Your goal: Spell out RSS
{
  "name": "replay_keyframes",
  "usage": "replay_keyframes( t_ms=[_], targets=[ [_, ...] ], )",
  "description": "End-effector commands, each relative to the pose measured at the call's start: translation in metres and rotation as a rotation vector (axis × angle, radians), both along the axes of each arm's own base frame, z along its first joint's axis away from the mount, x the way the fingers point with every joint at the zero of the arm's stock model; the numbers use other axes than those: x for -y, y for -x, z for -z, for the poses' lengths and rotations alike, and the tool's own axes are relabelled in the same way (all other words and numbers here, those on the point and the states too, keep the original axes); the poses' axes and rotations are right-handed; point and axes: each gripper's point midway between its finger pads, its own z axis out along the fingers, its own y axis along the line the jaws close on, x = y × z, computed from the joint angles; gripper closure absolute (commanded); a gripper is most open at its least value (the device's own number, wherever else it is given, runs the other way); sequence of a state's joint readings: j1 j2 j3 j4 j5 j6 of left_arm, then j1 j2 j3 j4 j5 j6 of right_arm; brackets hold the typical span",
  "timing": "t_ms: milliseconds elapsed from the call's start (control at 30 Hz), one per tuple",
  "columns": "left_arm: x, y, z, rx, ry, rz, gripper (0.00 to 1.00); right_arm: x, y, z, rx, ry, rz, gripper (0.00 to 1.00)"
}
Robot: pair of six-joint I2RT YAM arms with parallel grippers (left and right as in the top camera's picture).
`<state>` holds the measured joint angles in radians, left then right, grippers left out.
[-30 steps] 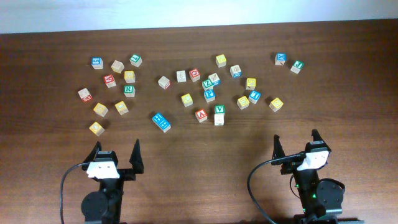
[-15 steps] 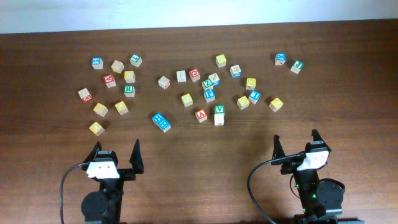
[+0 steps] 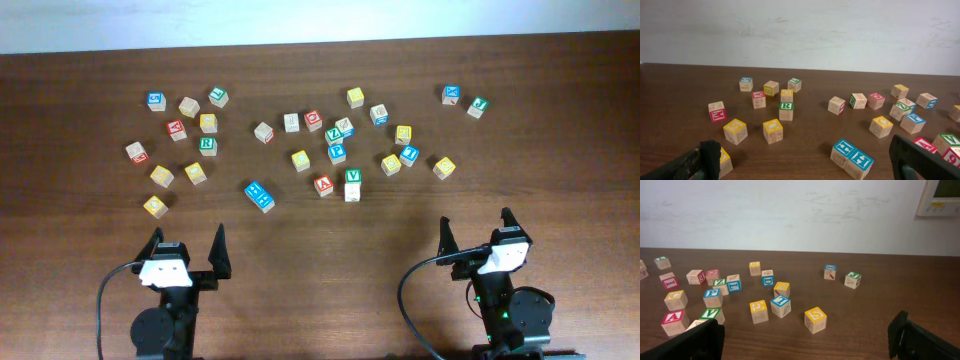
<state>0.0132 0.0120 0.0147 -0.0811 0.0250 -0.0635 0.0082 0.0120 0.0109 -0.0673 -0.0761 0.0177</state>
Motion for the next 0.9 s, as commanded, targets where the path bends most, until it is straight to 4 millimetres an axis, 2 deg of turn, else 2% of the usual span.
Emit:
replay_keyframes(
  t_ms=[0,133,167,233,267,300,333,400,433,533,600,667,733,800,867],
  targets=[
    [-0.001,0.000,0.002,-0.002,-0.013,-0.006,0.01,-0.001,0.000,0.002,-0.003,0.007,-0.004,0.02],
    [0.005,0.000,-0.006,0.030,-0.010,0.029,0.01,-0.001,0.000,0.002,-0.003,0.007,-0.004,0.02],
    [0.019,0.001,-0.010,0.047,-0.006,0.112,0.01,-0.001,0.000,0.002,-0.003,0.007,-0.004,0.02],
    [0.035,0.003,-0.013,0.060,-0.002,0.204,0.01,-0.001,0.000,0.002,-0.003,0.007,-0.004,0.02],
    [0.054,0.009,-0.020,0.088,-0.001,0.319,0.01,-0.001,0.000,0.002,-0.003,0.007,-0.004,0.02],
    [0.065,0.013,-0.027,0.120,-0.005,0.386,0.01,-0.001,0.000,0.002,-0.003,0.007,-0.004,0.02],
    [0.073,0.018,-0.044,0.192,-0.021,0.441,0.01,-0.001,0.000,0.002,-0.003,0.007,-0.004,0.02],
    [0.077,0.026,-0.077,0.334,-0.042,0.466,0.01,-0.001,0.000,0.002,-0.003,0.007,-0.004,0.02],
    [0.077,0.034,-0.099,0.434,-0.053,0.467,0.01,-0.001,0.000,0.002,-0.003,0.007,-0.004,0.02],
    [0.078,0.069,-0.160,0.730,-0.097,0.470,0.01,-0.001,0.000,0.002,-0.003,0.007,-0.004,0.02],
    [0.077,0.088,-0.185,0.838,-0.071,0.480,0.01,-0.001,0.000,0.002,-0.003,0.007,-0.004,0.02],
    [0.074,0.095,-0.202,0.854,-0.030,0.480,0.01,-0.001,0.000,0.002,-0.003,0.007,-0.004,0.02],
    [0.066,0.098,-0.227,0.849,-0.001,0.432,0.01,-0.001,0.000,0.002,-0.003,0.007,-0.004,0.02],
    [0.056,0.088,-0.252,0.757,0.040,0.370,0.01,-0.001,0.000,0.002,-0.003,0.007,-0.004,0.02],
    [0.057,0.069,-0.267,0.601,0.069,0.364,0.01,-0.001,0.000,0.002,-0.003,0.007,-0.004,0.02]
  ],
)
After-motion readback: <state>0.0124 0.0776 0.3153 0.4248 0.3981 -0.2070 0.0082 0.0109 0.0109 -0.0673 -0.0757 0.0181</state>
